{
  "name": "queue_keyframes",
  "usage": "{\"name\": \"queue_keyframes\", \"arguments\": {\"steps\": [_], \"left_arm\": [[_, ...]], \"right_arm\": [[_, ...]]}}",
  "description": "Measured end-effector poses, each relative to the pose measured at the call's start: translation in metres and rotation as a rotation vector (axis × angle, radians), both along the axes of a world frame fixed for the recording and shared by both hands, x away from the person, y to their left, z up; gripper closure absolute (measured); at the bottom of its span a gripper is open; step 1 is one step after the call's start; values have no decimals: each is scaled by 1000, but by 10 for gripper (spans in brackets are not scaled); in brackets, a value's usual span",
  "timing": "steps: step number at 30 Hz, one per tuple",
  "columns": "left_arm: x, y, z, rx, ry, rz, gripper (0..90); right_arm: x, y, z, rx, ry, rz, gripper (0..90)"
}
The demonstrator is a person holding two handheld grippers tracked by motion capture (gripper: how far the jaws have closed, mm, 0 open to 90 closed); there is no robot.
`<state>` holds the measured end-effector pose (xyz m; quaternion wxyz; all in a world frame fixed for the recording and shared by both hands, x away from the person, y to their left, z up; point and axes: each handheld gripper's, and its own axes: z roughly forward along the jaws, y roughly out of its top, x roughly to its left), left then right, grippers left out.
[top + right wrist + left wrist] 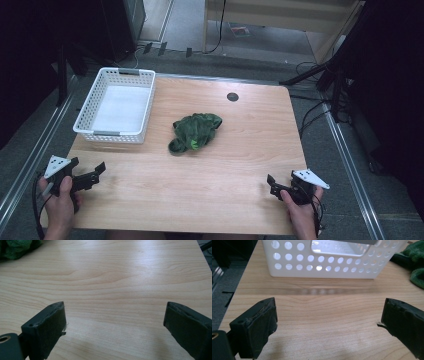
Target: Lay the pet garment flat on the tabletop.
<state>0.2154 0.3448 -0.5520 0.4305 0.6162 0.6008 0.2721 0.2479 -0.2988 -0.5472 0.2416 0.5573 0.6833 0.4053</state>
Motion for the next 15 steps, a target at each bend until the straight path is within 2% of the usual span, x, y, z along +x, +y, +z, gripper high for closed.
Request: {"name": "queue_keyframes", "arguments": {"steps": [4,6,11,15], "left_arm": [[0,0,0,-6,-3,8,10],[1,0,0,-12,-3,10,10],[0,2,0,-22,-5,10,10],[0,2,0,-22,-7,8,10]], "right_arm": [[-1,5,0,-41,-14,12,54],[-1,6,0,-45,-14,22,57],[3,3,3,6,1,31,58],[4,13,15,12,-15,64,58]]}}
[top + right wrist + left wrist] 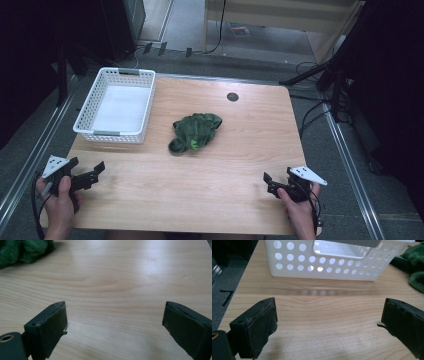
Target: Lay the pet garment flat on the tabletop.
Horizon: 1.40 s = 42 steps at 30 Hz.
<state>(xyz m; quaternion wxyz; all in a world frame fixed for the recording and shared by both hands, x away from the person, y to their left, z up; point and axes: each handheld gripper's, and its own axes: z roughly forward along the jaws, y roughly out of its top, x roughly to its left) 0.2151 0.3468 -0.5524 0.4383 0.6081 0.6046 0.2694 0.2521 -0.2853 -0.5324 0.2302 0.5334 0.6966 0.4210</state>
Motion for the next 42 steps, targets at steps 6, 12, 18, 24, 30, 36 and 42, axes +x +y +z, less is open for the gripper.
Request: {"name": "queue_keyframes", "arguments": {"steps": [6,12,18,24,30,36,42], "left_arm": [[-1,0,0,-5,-6,5,10],[-1,0,0,-3,-6,4,10],[-1,0,0,-5,-7,3,10],[-1,0,0,-8,-7,3,10],[-1,0,0,-4,-8,1,10],[0,-1,0,-2,-12,0,10],[0,-1,0,-2,-12,-2,10]], "right_arm": [[9,23,19,5,-17,57,57],[26,52,35,27,-42,78,35],[44,86,45,18,-41,134,26],[59,114,52,10,-42,166,24],[70,140,58,3,-48,200,24],[85,167,57,-22,-30,240,24],[109,193,46,-27,26,241,4]]}}
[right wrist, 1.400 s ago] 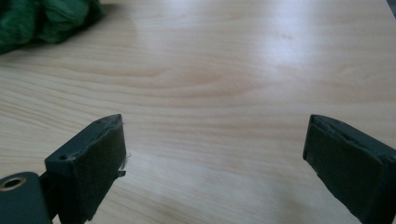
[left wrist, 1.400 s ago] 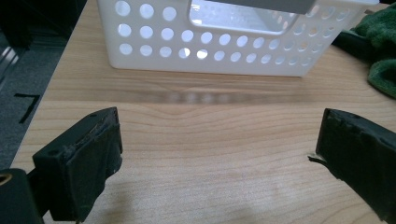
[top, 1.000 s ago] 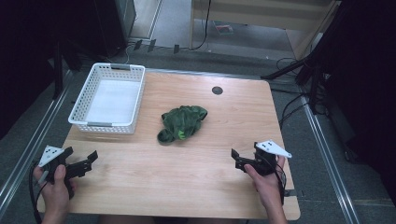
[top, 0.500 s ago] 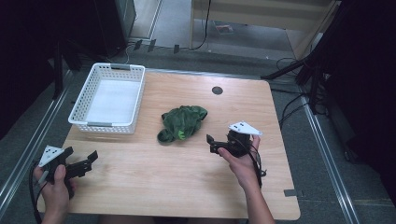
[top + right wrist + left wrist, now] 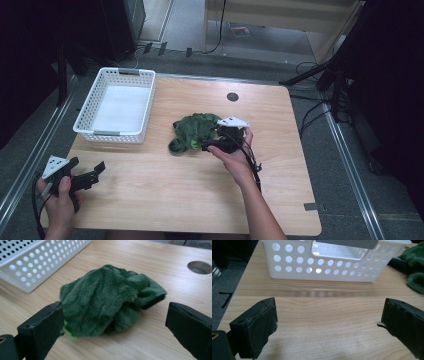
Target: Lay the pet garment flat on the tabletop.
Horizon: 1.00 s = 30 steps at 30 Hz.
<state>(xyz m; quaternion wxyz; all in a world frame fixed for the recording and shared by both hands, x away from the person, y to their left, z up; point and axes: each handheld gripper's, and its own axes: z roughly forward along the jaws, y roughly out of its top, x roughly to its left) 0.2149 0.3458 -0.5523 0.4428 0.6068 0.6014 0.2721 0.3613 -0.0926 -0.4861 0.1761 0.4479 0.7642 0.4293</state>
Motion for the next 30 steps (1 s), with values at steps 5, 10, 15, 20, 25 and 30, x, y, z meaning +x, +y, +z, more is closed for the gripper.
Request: {"name": "queue_keyframes", "arguments": {"steps": [5,10,15,20,25,30], "left_arm": [[0,0,0,2,0,-5,10],[-1,-3,1,40,-7,-6,10],[-6,-18,11,91,-28,-48,11],[-5,-51,32,66,-86,-113,11],[6,-94,51,59,-116,-230,11],[23,-130,59,28,-133,-325,11]], "right_arm": [[17,20,-19,-20,65,-16,0],[30,35,-42,-73,128,-48,241],[30,29,-43,26,162,-88,748],[17,19,-24,106,124,-69,810],[-18,11,4,174,59,-20,812],[-67,2,19,263,48,7,810]]}}
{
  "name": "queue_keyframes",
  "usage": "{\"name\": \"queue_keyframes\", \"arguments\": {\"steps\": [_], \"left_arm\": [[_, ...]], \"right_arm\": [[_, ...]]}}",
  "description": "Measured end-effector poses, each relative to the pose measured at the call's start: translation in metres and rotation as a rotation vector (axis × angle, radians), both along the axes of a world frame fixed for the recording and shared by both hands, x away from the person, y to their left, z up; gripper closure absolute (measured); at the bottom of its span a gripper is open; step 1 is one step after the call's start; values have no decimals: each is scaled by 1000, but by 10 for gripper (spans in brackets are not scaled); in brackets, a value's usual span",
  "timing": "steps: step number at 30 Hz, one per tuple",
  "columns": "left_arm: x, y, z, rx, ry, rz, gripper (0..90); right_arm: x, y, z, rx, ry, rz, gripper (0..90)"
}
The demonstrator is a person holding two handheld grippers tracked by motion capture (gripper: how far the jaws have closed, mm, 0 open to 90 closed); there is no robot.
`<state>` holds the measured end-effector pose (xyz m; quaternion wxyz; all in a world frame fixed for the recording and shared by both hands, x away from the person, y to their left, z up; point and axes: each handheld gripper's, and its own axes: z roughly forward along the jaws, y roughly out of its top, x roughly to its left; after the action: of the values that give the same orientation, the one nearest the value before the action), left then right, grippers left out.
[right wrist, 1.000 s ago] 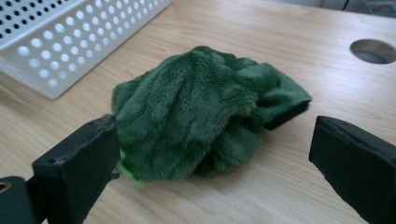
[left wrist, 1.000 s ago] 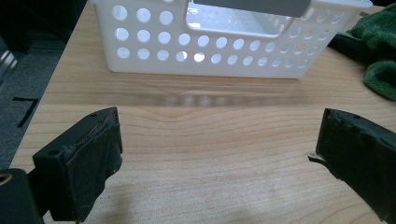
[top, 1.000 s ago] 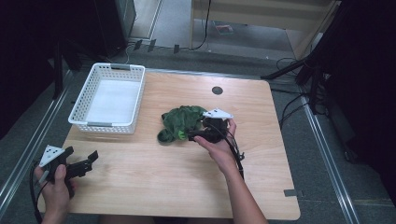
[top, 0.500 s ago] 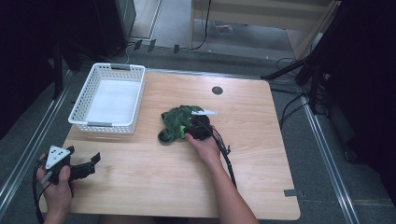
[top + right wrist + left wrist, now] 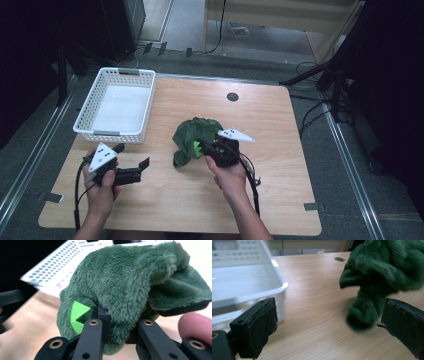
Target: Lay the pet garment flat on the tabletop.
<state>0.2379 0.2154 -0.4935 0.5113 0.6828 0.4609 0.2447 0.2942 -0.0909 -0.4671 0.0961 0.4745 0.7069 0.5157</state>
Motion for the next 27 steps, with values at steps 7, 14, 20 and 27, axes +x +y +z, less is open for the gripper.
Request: {"name": "queue_keyframes", "arguments": {"steps": [7,14,20,27], "left_arm": [[4,-31,-10,-17,17,-115,11],[1,-38,-30,-15,77,-140,11],[2,-39,-34,-16,106,-143,11],[2,-37,-34,-17,107,-134,12]], "right_arm": [[-53,-17,-27,11,72,8,611],[-60,-48,-23,-54,-21,-60,342],[-84,-40,-21,-85,-109,65,396],[-98,-3,-40,-193,-116,136,692]]}}
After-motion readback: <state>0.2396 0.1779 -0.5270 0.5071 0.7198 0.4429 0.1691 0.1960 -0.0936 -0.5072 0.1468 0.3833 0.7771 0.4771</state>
